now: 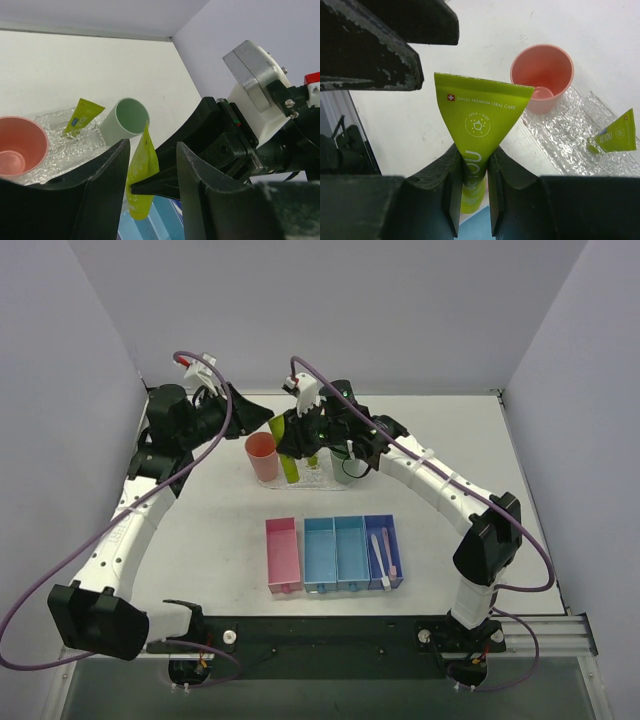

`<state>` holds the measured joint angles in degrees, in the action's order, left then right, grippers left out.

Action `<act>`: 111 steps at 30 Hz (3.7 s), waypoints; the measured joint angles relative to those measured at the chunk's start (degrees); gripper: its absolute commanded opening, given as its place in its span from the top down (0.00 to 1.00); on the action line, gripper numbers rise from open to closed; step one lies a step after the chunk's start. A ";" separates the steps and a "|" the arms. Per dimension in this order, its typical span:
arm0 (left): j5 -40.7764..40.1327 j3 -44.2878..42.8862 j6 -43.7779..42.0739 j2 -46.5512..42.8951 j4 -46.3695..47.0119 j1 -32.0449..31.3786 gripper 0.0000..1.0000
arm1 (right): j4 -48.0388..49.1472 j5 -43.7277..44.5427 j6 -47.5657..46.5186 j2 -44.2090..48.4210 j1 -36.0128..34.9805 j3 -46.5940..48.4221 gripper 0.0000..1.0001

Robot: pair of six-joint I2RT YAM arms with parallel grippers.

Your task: Prepare toiletry sets of a toothbrush and toothpaste on the tray

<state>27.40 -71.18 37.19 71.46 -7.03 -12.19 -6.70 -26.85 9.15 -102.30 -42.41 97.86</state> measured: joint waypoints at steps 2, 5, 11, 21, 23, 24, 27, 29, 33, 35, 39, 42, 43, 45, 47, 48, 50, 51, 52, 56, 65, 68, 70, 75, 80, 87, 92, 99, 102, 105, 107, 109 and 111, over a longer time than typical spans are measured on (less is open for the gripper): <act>2.10 -1.22 -1.46 1.31 -1.64 -0.02 0.48 | -2.43 -0.11 -2.91 0.00 -0.02 0.02 0.90; 5.62 -1.92 -2.60 3.10 -2.75 -0.02 0.48 | -4.79 -0.20 -6.27 0.00 -0.07 0.04 0.90; 9.18 -1.95 -4.28 5.18 -5.38 -0.15 0.48 | -7.74 -0.17 -10.78 0.00 -0.07 0.15 0.90; 10.84 -5.09 -7.13 9.20 -10.40 -2.58 0.65 | -10.86 -0.15 -16.20 0.00 -1.18 3.26 0.91; 11.06 -5.57 -7.61 9.57 -10.91 -3.17 0.76 | -11.61 -0.07 -17.20 0.00 -1.38 3.32 0.91; 11.06 -5.68 -7.80 9.66 -11.23 -3.23 0.79 | -11.91 0.04 -17.62 0.00 -1.42 3.34 0.91; 11.54 -5.84 -7.85 10.08 -11.52 -3.30 0.88 | -12.41 0.70 -18.86 0.00 -1.51 3.41 0.89; 11.54 -5.90 -7.80 10.23 -11.76 -3.45 0.96 | -12.87 1.11 -19.63 0.00 -1.57 3.41 0.87; 11.52 -6.14 -7.72 10.75 -12.00 -3.54 1.00 | -13.31 2.60 -20.44 0.00 -1.88 3.41 0.64; 11.34 -6.25 -7.89 10.97 -12.04 -3.54 1.00 | -13.46 3.54 -20.44 0.00 -1.90 3.41 0.56; 7.96 -7.74 -11.08 11.65 -13.60 -3.63 1.00 | -13.14 5.53 -19.71 0.11 -1.84 3.34 0.48; 2.89 -11.08 -14.97 13.14 -15.45 -4.26 1.00 | -12.13 7.96 -18.73 1.68 -1.46 1.62 0.47; 1.25 -12.48 -16.04 13.77 -16.02 -4.55 1.00 | -11.61 8.96 -18.38 2.73 -1.18 0.33 0.47; -2.38 -14.64 -18.10 14.88 -16.13 -5.11 1.00 | -11.39 10.93 -17.88 5.57 -0.66 -2.16 0.47; -5.86 -15.85 -19.45 15.65 -16.11 -5.77 1.00 | -11.28 13.22 -17.29 8.92 -0.35 -4.52 0.47; -7.74 -16.09 -20.06 15.91 -16.09 -6.12 1.00 | -11.23 14.16 -17.07 10.27 -0.28 -5.20 0.46; -10.60 -16.09 -21.07 16.39 -16.09 -6.91 1.00 | -10.88 16.98 -16.57 13.97 0.04 -6.91 0.46; -12.52 -16.11 -21.55 16.76 -16.02 -7.56 1.00 | -10.80 18.27 -16.33 15.47 0.09 -7.45 0.45; -13.86 -16.13 -21.92 17.25 -15.98 -8.11 1.00 | -10.69 19.45 -16.02 16.85 0.09 -7.78 0.44; -16.87 -17.35 -22.62 19.93 -15.74 -9.60 1.00 | -10.27 22.91 -14.97 20.46 0.11 -8.41 0.43; -22.16 -19.65 -24.20 26.21 -13.25 -11.80 1.00 | -10.29 26.69 -14.12 21.24 1.90 -8.48 0.43; -23.45 -19.76 -24.61 27.15 -11.98 -12.33 1.00 | -10.29 26.86 -14.12 21.24 2.71 -8.48 0.43; -24.28 -20.41 -24.94 27.89 -11.43 -12.66 1.00 | -10.29 26.82 -14.16 21.24 3.32 -8.48 0.43; -25.66 -21.05 -25.44 29.31 -9.40 -13.25 1.00 | -10.27 26.47 -14.36 21.24 5.79 -8.59 0.43; -26.80 -21.16 -25.46 30.05 -8.66 -13.60 1.00 | -10.34 25.79 -15.21 21.24 8.22 -9.73 0.42; -28.70 -21.20 -25.33 31.10 -8.11 -14.23 1.00 | -10.45 24.30 -16.46 21.31 10.19 -10.25 0.42; -29.35 -21.20 -25.24 31.87 -8.11 -15.06 1.00 | -10.36 23.65 -16.65 21.31 10.29 -10.25 0.41; -30.34 -21.20 -25.24 32.35 -7.69 -15.54 1.00 | -10.19 23.41 -16.70 21.33 10.88 -10.88 0.41; -30.77 -21.18 -25.24 32.35 -7.23 -15.54 1.00 | -10.19 23.39 -16.70 21.33 11.10 -11.02 0.41; -31.50 -21.00 -25.24 32.35 -6.16 -15.54 1.00 | -10.12 23.39 -16.70 21.33 11.32 -11.02 0.41; -31.82 -20.74 -25.20 32.35 -5.60 -15.58 1.00 | -10.08 23.37 -16.70 21.33 11.32 -11.02 0.41; -32.09 -20.48 -25.16 32.35 -5.51 -15.58 1.00 | -9.94 23.23 -16.68 21.33 11.34 -11.02 0.41; -32.22 -20.31 -24.92 32.39 -5.44 -15.58 1.00 | -9.84 22.99 -16.68 21.33 11.39 -11.02 0.41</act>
<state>-4.82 -91.48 12.27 103.85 -12.47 -27.77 -16.53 -3.86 -7.53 -80.97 -31.03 86.85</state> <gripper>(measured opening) 0.045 0.589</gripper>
